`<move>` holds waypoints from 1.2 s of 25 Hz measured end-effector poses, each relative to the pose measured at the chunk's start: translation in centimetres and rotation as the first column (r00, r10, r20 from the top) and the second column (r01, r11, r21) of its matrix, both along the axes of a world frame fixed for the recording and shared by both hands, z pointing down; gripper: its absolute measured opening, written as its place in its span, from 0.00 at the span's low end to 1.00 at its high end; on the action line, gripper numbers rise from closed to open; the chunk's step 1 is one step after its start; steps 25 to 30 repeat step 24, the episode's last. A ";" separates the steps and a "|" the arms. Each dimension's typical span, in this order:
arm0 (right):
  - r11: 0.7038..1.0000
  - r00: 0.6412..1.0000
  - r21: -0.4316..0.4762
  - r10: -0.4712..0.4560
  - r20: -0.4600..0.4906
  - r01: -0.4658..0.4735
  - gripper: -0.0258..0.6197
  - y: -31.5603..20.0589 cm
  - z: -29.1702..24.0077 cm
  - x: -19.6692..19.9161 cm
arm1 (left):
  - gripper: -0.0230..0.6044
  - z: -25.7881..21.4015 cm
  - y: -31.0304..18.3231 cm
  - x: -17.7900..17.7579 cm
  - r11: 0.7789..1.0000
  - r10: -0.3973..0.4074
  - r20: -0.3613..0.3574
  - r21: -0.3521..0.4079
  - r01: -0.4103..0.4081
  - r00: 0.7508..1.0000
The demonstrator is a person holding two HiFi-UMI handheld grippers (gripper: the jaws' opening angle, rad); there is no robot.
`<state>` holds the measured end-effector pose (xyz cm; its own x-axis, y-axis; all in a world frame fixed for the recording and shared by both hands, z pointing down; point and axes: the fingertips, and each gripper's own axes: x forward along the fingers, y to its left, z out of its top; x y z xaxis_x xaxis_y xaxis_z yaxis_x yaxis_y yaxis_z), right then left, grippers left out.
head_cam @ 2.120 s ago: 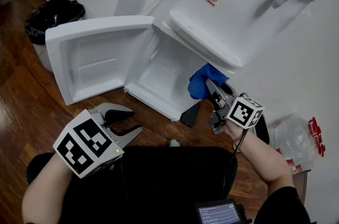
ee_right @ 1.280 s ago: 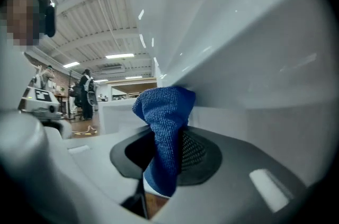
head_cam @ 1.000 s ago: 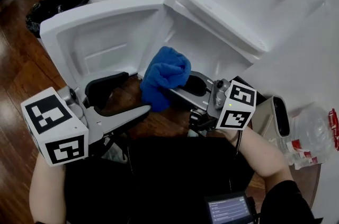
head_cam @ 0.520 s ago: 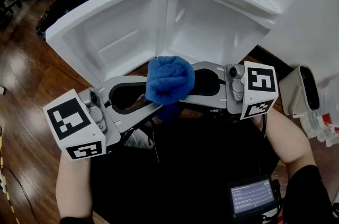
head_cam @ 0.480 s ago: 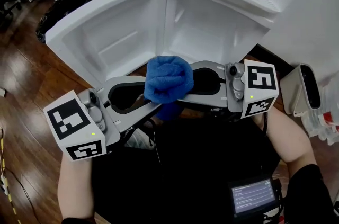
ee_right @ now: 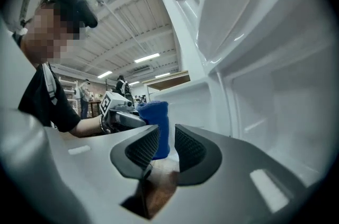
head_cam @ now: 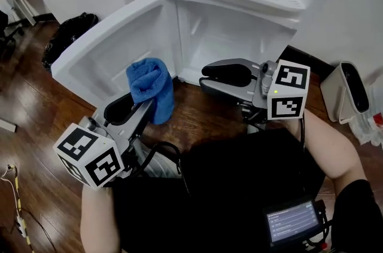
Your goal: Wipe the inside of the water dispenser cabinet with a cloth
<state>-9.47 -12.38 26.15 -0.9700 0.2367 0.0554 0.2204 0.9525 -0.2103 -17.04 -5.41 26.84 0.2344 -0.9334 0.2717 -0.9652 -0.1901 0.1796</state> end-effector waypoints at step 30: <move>0.999 0.998 0.049 0.018 -0.054 -0.015 0.19 -0.1 1.4 -0.3 | 0.23 0.4 -0.1 1.8 0.998 0.061 0.001 -0.015 -0.061 0.998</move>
